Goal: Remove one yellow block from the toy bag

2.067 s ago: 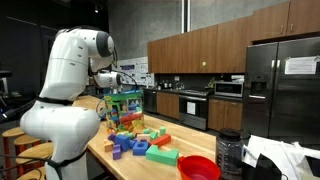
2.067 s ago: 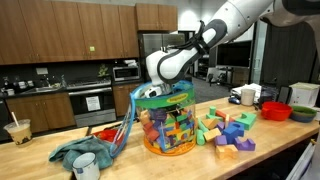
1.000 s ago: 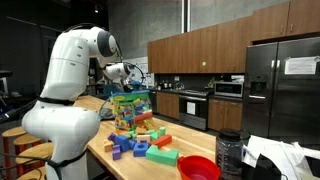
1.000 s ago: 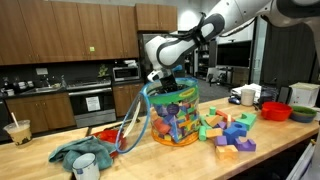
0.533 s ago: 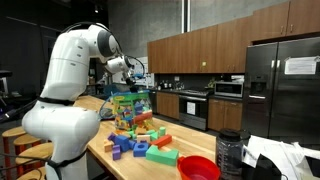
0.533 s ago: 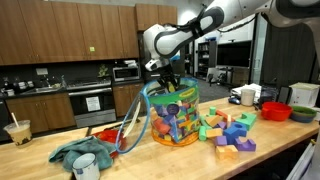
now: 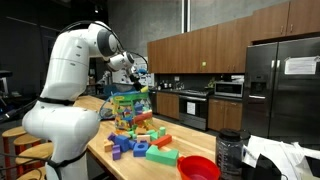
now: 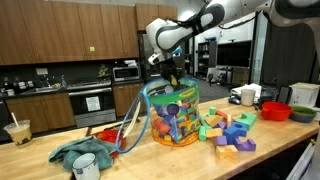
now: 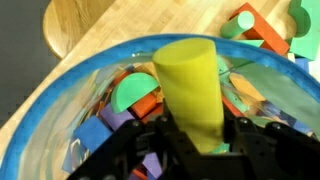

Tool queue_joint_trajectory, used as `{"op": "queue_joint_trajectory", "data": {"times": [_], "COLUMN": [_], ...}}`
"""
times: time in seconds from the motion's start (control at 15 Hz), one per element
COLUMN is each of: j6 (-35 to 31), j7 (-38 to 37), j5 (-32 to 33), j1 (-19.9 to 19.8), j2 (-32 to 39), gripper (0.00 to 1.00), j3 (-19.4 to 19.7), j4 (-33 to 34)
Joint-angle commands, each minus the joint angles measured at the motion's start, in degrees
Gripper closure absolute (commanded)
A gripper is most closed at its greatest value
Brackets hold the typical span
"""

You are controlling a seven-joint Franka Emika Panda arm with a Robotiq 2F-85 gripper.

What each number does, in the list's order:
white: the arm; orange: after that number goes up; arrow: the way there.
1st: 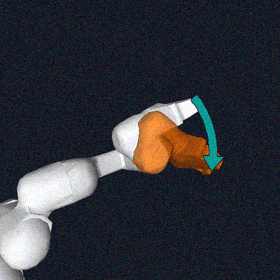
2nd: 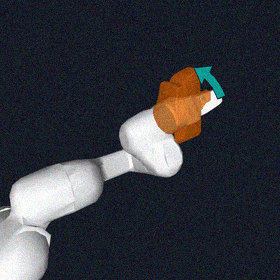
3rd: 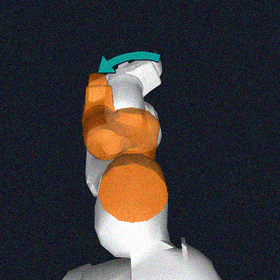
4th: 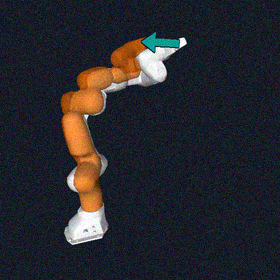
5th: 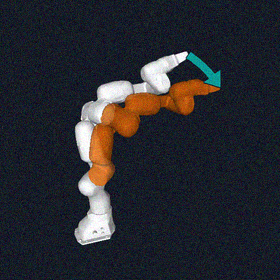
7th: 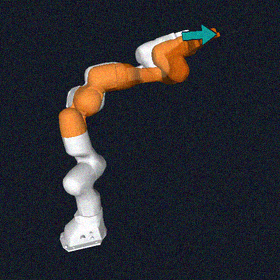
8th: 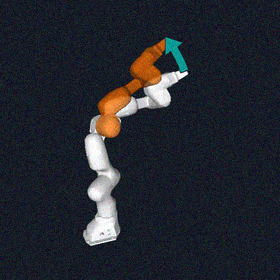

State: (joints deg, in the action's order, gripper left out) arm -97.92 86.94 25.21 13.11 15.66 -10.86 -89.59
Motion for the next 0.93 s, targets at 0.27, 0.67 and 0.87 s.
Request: {"op": "queue_joint_trajectory", "data": {"times": [0.27, 0.67, 0.87], "j6": [1.02, 5.07, 9.20], "j7": [-2.23, -1.50, -1.60], "j5": [1.44, 0.31, 0.42], "j1": [-1.15, -1.22, -1.46], "j2": [-2.28, -0.55, -0.98], "gripper": [0.82, 0.82, 0.82], "j3": [1.08, 1.13, 1.50], "j4": [1.40, 9.28, 12.77]}}
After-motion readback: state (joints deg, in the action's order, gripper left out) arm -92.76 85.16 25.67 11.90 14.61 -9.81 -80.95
